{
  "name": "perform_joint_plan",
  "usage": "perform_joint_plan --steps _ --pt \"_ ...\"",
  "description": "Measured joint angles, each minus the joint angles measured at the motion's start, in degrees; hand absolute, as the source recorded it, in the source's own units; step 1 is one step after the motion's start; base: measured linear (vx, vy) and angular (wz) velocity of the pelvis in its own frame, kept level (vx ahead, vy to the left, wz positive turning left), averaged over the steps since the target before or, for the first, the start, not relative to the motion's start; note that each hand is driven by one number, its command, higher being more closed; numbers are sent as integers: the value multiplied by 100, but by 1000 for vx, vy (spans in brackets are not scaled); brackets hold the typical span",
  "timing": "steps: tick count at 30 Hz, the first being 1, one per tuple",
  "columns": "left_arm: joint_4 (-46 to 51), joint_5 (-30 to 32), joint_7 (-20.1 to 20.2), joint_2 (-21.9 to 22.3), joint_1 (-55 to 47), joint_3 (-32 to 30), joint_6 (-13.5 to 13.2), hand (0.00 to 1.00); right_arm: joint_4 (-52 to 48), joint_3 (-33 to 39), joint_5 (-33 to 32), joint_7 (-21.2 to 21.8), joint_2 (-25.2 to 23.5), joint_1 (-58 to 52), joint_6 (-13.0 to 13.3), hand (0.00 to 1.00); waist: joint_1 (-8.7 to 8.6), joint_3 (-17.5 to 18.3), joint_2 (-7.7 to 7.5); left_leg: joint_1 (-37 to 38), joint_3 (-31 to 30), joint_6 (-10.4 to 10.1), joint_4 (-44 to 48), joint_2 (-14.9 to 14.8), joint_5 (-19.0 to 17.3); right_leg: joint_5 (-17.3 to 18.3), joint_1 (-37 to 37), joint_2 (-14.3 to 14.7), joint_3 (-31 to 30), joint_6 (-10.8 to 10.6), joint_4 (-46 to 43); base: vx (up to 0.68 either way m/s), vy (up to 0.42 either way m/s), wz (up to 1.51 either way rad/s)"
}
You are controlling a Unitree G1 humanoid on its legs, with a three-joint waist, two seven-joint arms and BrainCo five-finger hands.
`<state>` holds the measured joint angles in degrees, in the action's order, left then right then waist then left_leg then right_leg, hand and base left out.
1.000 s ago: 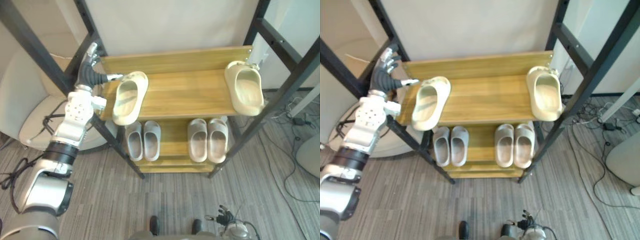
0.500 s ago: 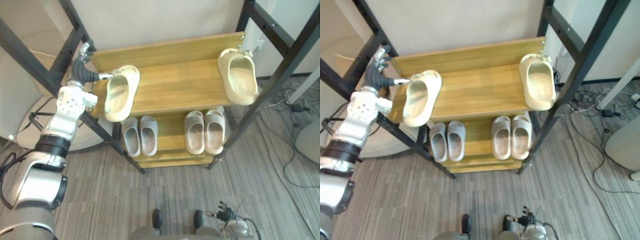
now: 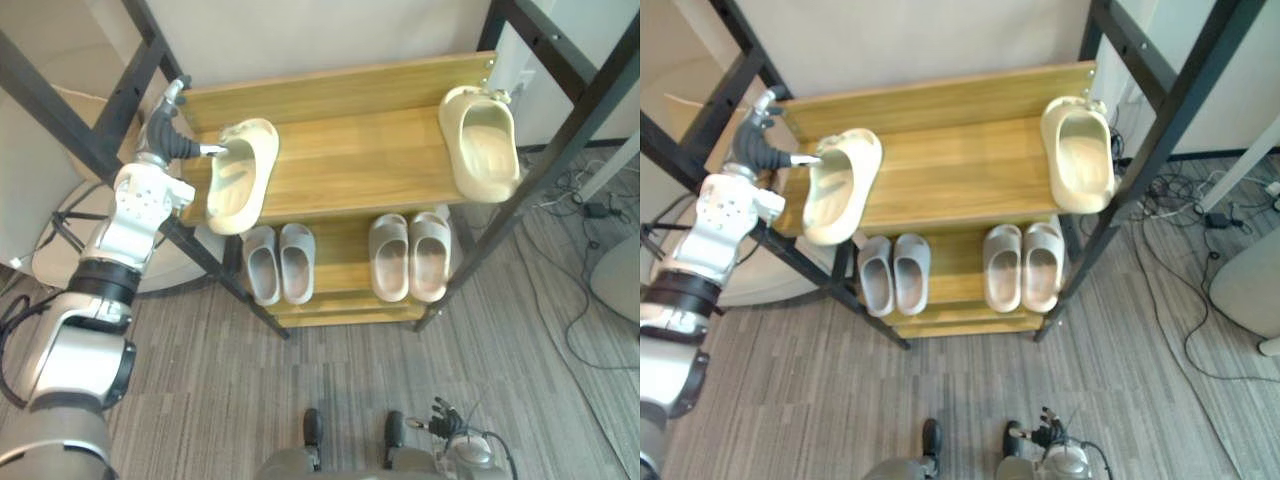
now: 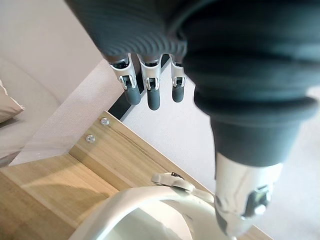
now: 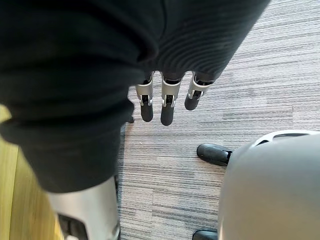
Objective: Organize the slippers on the shoe rack
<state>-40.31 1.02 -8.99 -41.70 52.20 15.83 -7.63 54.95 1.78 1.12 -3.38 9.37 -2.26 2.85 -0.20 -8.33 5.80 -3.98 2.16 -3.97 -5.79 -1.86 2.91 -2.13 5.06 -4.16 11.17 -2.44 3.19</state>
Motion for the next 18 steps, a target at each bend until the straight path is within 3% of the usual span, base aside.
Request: perform_joint_plan --steps 9,13,18 --pt "-225 175 -336 84 293 -261 139 0 -33 34 -19 -8 -18 66 10 0 8 -140 9 -179 40 -22 -3 -72 13 -2 209 79 -74 2 -31 -4 -10 -2" --pt "-393 138 -360 364 285 -293 249 0 -40 36 -124 -18 -35 102 10 0 -1 -203 -15 -207 71 -21 -2 -73 14 -25 285 82 -146 24 -81 36 -4 -11" --pt "-296 98 -458 440 350 -481 259 0 -185 43 -124 -105 -75 132 8 0 -90 -341 -28 -206 166 59 0 -23 116 -228 270 60 -226 71 -2 96 7 -14"
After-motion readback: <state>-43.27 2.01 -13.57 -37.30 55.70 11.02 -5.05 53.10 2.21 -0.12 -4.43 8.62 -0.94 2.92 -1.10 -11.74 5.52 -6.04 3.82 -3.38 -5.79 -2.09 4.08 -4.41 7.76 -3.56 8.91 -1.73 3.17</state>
